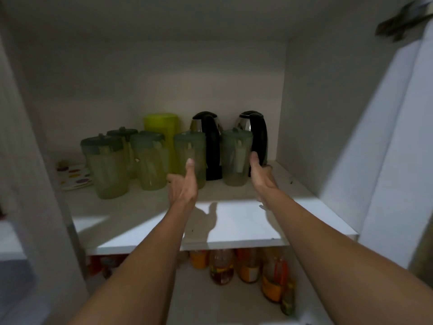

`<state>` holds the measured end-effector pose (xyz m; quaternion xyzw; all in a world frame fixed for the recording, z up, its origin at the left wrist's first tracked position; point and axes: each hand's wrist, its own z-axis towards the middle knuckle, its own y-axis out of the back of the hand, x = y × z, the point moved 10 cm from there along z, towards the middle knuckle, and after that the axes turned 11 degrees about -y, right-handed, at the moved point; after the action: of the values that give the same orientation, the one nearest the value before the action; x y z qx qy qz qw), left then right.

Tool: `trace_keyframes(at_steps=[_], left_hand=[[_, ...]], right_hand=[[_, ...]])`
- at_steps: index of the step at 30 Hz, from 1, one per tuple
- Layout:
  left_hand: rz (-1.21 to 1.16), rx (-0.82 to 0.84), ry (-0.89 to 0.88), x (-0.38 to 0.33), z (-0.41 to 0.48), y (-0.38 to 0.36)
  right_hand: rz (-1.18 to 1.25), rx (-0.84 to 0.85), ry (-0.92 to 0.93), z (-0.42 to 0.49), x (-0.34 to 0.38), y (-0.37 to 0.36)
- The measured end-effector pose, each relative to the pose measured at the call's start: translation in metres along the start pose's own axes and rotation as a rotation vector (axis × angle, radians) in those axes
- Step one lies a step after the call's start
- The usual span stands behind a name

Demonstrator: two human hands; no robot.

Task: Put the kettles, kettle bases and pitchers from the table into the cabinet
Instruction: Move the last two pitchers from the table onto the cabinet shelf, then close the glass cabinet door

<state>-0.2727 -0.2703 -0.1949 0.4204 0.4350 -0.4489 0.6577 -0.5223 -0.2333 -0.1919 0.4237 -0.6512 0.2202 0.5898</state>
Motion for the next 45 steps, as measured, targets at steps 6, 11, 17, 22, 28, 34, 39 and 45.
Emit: trace_keyframes(at_steps=[6,11,17,22,28,34,39,45], left_hand=[[0.170,0.168,-0.178,-0.041,-0.102,-0.001],[0.215,0.286,-0.269,-0.077,-0.172,0.008],[0.223,0.387,-0.419,-0.121,-0.240,0.040],[0.176,0.532,-0.503,-0.130,-0.302,0.061],[0.029,0.707,-0.494,-0.146,-0.406,0.052],[-0.066,0.878,-0.572,-0.195,-0.532,0.014],[-0.069,0.969,-0.658,-0.231,-0.618,-0.030],[-0.060,1.036,-0.658,-0.261,-0.703,-0.087]], right_hand=[[-0.194,-0.068,0.084,-0.085,-0.028,0.055],[-0.240,-0.193,0.159,-0.156,-0.028,0.105],[-0.266,-0.421,0.241,-0.248,-0.022,0.160],[-0.289,-0.607,0.256,-0.344,-0.046,0.190],[-0.378,-0.743,0.214,-0.465,-0.069,0.253],[-0.366,-1.107,0.115,-0.562,-0.081,0.376],[-0.283,-1.271,0.069,-0.608,-0.103,0.461],[-0.183,-1.204,0.059,-0.606,-0.117,0.543]])
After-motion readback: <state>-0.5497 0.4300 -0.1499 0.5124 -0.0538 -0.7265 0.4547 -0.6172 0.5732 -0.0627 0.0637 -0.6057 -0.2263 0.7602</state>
